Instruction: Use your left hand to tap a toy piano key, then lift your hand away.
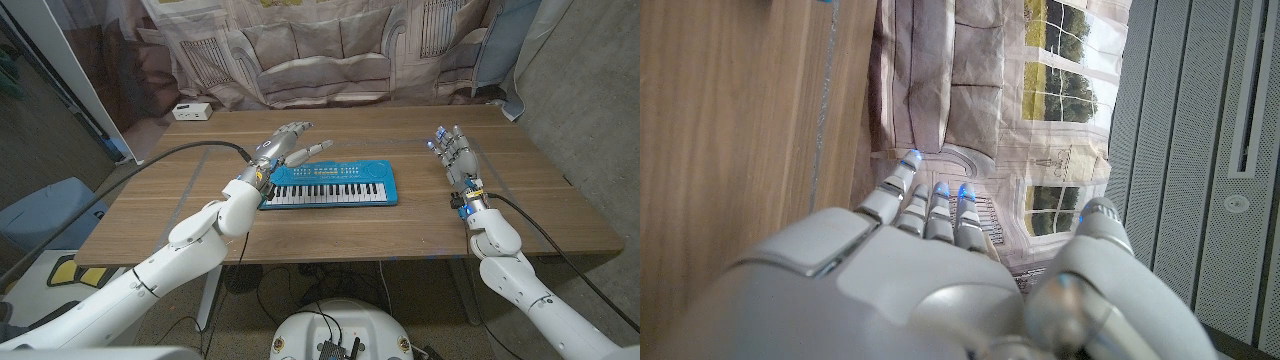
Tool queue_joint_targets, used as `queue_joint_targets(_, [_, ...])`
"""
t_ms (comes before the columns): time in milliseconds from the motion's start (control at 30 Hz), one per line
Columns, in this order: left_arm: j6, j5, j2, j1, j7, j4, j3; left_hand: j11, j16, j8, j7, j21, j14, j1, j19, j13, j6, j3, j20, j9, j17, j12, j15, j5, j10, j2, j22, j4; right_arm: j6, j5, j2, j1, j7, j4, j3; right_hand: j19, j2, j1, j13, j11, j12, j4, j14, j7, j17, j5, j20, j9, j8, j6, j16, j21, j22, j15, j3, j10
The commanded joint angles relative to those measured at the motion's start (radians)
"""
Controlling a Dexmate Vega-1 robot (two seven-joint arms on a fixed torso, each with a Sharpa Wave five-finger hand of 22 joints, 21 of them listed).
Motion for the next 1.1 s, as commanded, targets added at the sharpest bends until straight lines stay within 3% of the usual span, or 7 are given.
queue_joint_targets(33, [-0.137, -0.171, -0.035, -0.016, 0.038, 0.085, -0.024, -0.001, 0.002, 0.007, -0.002, -0.002, 0.01, 0.014, 0.005, 0.002, 0.015, -0.008, -0.001, -0.001, 0.001, 0.008, 0.001, -0.005, 0.011, 0.0, 0.002, 0.0, -0.04, 0.019, -0.02, 0.034, 0.032, 0.019, 0.003, 0.008, 0.006, -0.003, 0.005, 0.0, 0.005, 0.0, 0.0, -0.002, 0.001, 0.003, 0.0, 0.003, 0.0, 0.007, -0.002, -0.002, 0.003, 0.007, -0.008, 0.014])
queue_joint_targets(100, [-0.188, -0.221, -0.048, -0.027, 0.036, 0.12, -0.028, 0.001, 0.002, 0.007, 0.0, -0.004, 0.013, 0.015, 0.003, 0.001, 0.019, -0.009, 0.0, -0.001, 0.001, 0.01, 0.001, -0.005, 0.018, -0.001, 0.002, 0.0, -0.041, 0.014, -0.019, 0.048, 0.033, 0.035, 0.002, 0.008, 0.006, -0.004, 0.005, 0.002, 0.005, 0.0, 0.001, -0.001, 0.001, 0.003, -0.001, 0.003, 0.0, 0.008, -0.002, -0.002, 0.003, 0.008, -0.008, 0.016])
queue_joint_targets(333, [-0.221, -0.28, -0.064, -0.045, 0.038, 0.157, -0.028, 0.004, 0.0, 0.005, 0.01, -0.002, 0.017, 0.018, 0.015, 0.001, 0.021, -0.01, -0.021, -0.001, 0.001, 0.007, 0.005, -0.006, 0.019, -0.001, 0.002, -0.001, -0.05, 0.022, -0.019, 0.072, 0.052, 0.055, 0.001, 0.008, 0.007, -0.003, 0.005, 0.002, 0.006, 0.0, 0.001, -0.001, 0.0, 0.003, -0.001, 0.003, 0.001, 0.01, -0.002, -0.003, 0.003, 0.008, -0.008, 0.019])
queue_joint_targets(533, [-0.264, -0.347, -0.069, -0.043, 0.034, 0.182, -0.041, 0.014, 0.005, -0.001, 0.018, 0.013, 0.052, 0.026, 0.076, 0.001, 0.023, -0.012, -0.036, -0.001, 0.001, 0.012, 0.008, -0.007, 0.05, -0.001, 0.002, -0.005, -0.059, 0.028, -0.029, 0.077, 0.066, 0.057, 0.004, 0.007, 0.007, -0.003, 0.005, 0.001, 0.006, -0.001, 0.001, -0.001, 0.0, 0.003, -0.002, 0.003, 0.001, 0.011, -0.002, -0.003, 0.003, 0.008, -0.008, 0.02])
queue_joint_targets(767, [-0.404, -0.487, -0.118, -0.042, 0.021, 0.283, -0.053, 0.019, 0.005, 0.002, 0.02, 0.013, 0.063, 0.029, 0.087, 0.0, 0.035, -0.013, -0.034, -0.001, 0.001, 0.013, 0.009, -0.008, 0.06, -0.002, 0.002, -0.006, -0.077, 0.072, -0.035, 0.113, 0.156, 0.126, 0.004, 0.007, 0.007, -0.003, 0.005, 0.002, 0.006, 0.0, 0.001, -0.001, 0.0, 0.003, -0.001, 0.003, 0.002, 0.013, -0.003, -0.003, 0.003, 0.008, -0.009, 0.022])
queue_joint_targets(933, [-0.398, -0.504, -0.128, -0.034, 0.03, 0.276, -0.046, 0.013, 0.003, 0.002, 0.021, 0.01, 0.063, 0.032, 0.088, 0.0, 0.041, -0.013, -0.03, -0.001, 0.001, 0.011, 0.01, -0.008, 0.061, -0.001, 0.001, -0.007, -0.059, 0.074, -0.032, 0.136, 0.199, 0.167, 0.003, 0.006, 0.007, -0.004, 0.005, 0.001, 0.006, 0.0, 0.001, -0.001, 0.0, 0.003, -0.002, 0.003, 0.001, 0.012, -0.003, -0.004, 0.003, 0.009, -0.009, 0.022])
queue_joint_targets(1100, [-0.391, -0.52, -0.116, -0.026, 0.026, 0.26, -0.052, 0.017, 0.002, 0.002, 0.021, 0.008, 0.063, 0.033, 0.087, 0.0, 0.044, -0.013, -0.029, -0.001, 0.001, 0.01, 0.009, -0.009, 0.063, -0.001, 0.001, -0.008, -0.051, 0.068, -0.024, 0.134, 0.186, 0.159, 0.004, 0.007, 0.007, -0.004, 0.005, 0.0, 0.005, 0.0, 0.001, -0.001, 0.0, 0.003, -0.002, 0.003, 0.001, 0.012, -0.003, -0.003, 0.003, 0.007, -0.01, 0.021])
